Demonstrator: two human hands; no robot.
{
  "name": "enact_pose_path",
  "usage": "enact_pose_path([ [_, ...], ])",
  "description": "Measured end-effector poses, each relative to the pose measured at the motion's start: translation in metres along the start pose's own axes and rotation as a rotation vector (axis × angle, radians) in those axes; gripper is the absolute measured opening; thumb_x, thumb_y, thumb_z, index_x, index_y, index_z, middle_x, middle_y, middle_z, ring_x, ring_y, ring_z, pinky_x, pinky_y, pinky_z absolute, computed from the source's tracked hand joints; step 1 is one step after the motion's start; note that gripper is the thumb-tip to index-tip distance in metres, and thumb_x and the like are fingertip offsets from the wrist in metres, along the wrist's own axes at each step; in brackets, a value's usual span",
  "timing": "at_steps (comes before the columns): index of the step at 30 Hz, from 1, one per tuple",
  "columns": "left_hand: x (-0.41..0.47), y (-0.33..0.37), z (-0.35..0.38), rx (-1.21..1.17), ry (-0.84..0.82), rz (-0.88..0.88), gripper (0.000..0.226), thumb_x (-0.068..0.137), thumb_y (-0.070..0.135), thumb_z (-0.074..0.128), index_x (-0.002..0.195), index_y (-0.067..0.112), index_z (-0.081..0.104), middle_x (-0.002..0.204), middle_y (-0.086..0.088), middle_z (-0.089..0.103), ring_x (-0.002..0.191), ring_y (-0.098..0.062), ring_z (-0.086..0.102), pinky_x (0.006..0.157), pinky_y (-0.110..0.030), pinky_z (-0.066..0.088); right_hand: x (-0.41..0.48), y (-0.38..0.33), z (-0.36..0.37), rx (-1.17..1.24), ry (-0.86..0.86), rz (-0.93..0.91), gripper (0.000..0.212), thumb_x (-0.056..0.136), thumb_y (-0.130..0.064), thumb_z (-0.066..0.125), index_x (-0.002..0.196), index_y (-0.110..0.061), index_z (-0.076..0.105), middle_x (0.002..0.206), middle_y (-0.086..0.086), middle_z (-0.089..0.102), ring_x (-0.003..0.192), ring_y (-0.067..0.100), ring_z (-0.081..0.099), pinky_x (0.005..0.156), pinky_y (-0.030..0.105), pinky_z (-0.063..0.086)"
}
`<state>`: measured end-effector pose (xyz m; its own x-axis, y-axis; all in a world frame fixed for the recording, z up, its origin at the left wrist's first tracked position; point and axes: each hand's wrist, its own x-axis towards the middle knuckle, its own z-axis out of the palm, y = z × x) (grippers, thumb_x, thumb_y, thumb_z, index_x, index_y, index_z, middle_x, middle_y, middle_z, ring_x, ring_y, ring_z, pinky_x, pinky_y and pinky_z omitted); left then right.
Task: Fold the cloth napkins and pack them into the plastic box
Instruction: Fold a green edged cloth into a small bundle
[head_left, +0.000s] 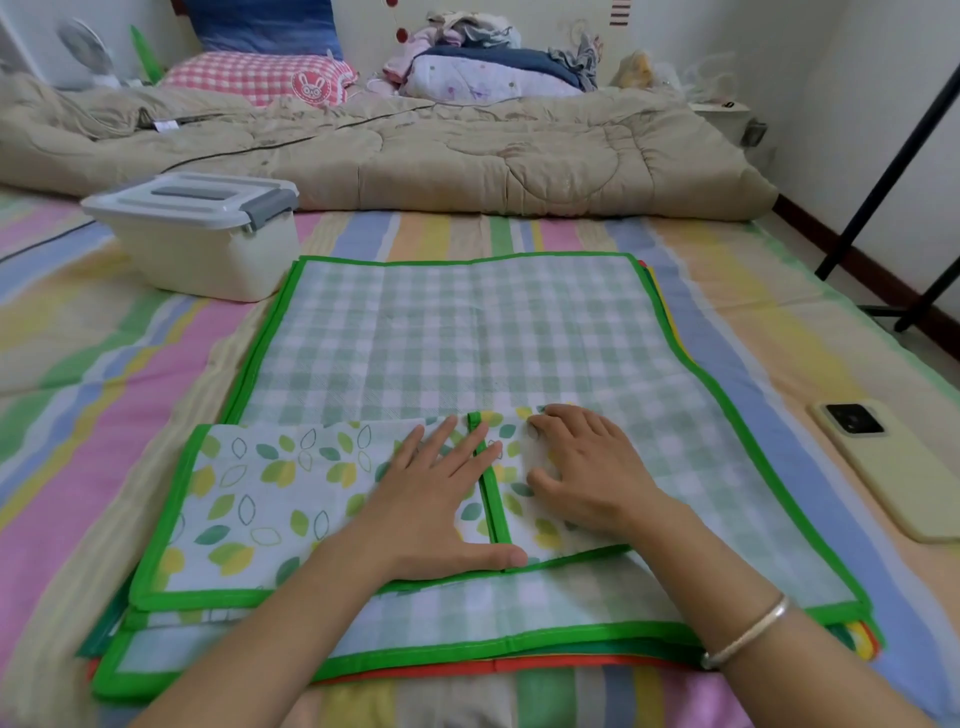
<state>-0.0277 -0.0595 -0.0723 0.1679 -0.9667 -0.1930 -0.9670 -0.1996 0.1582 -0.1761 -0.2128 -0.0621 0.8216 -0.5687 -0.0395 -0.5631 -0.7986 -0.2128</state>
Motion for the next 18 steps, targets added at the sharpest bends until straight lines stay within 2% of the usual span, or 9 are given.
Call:
enact_pose_path([
  [2, 0.000, 0.000, 0.001, 0.002, 0.005, -0.001, 0.124, 0.051, 0.107, 0.003, 0.156, 0.042, -0.012, 0.159, 0.021, -0.029, 0.144, -0.009, -0.035, 0.122, -0.046, -0.013, 0.003, -0.007, -0.002, -0.008, 0.001, 0.022, 0.079, 0.073, -0.055, 0.017, 0.146, -0.027, 0.032, 0.152, -0.001, 0.028, 0.140, 0.018, 0.023, 0.118, 0.037, 0.015],
  [6, 0.001, 0.000, 0.002, -0.006, 0.021, -0.002, 0.123, 0.052, 0.107, 0.003, 0.156, 0.042, -0.012, 0.159, 0.021, -0.028, 0.145, -0.009, -0.034, 0.122, -0.046, -0.012, 0.004, -0.015, 0.006, -0.016, 0.004, 0.072, 0.093, 0.064, -0.055, 0.002, 0.149, -0.029, 0.027, 0.152, 0.002, 0.026, 0.141, 0.020, 0.020, 0.119, 0.043, 0.012],
  [11, 0.002, -0.001, 0.002, -0.021, 0.049, 0.010, 0.123, 0.053, 0.107, 0.007, 0.156, 0.042, -0.010, 0.160, 0.021, -0.026, 0.146, -0.009, -0.032, 0.122, -0.046, -0.012, -0.002, -0.017, 0.001, 0.026, -0.003, 0.084, 0.080, 0.077, -0.046, 0.011, 0.155, -0.026, 0.015, 0.162, 0.002, 0.012, 0.149, 0.019, 0.005, 0.121, 0.044, -0.001],
  [13, 0.005, 0.002, 0.001, -0.026, 0.064, 0.014, 0.123, 0.055, 0.106, 0.010, 0.157, 0.040, -0.008, 0.161, 0.020, -0.024, 0.147, -0.009, -0.030, 0.123, -0.046, -0.011, -0.008, -0.019, -0.003, 0.024, 0.048, 0.018, 0.081, 0.078, -0.046, 0.007, 0.156, -0.024, 0.011, 0.164, 0.000, 0.006, 0.150, 0.015, -0.002, 0.121, 0.039, -0.008],
  [15, 0.011, 0.010, 0.001, -0.049, 0.088, 0.034, 0.123, 0.056, 0.106, 0.014, 0.158, 0.039, -0.006, 0.163, 0.018, -0.019, 0.149, -0.010, -0.026, 0.123, -0.046, -0.009, -0.015, -0.024, -0.008, 0.090, 0.096, -0.104, 0.082, 0.079, -0.044, 0.003, 0.156, -0.019, 0.011, 0.163, -0.003, 0.006, 0.149, 0.006, -0.003, 0.120, 0.027, -0.011],
  [18, 0.022, 0.028, 0.003, -0.114, 0.167, 0.089, 0.117, 0.064, 0.098, 0.027, 0.158, 0.037, -0.006, 0.166, 0.014, -0.008, 0.152, -0.013, -0.015, 0.124, -0.044, -0.007, -0.022, -0.029, -0.010, 0.418, 0.028, -0.109, 0.062, 0.097, -0.026, 0.024, 0.156, -0.018, 0.008, 0.162, -0.009, 0.009, 0.144, -0.005, 0.002, 0.116, 0.014, -0.002],
])
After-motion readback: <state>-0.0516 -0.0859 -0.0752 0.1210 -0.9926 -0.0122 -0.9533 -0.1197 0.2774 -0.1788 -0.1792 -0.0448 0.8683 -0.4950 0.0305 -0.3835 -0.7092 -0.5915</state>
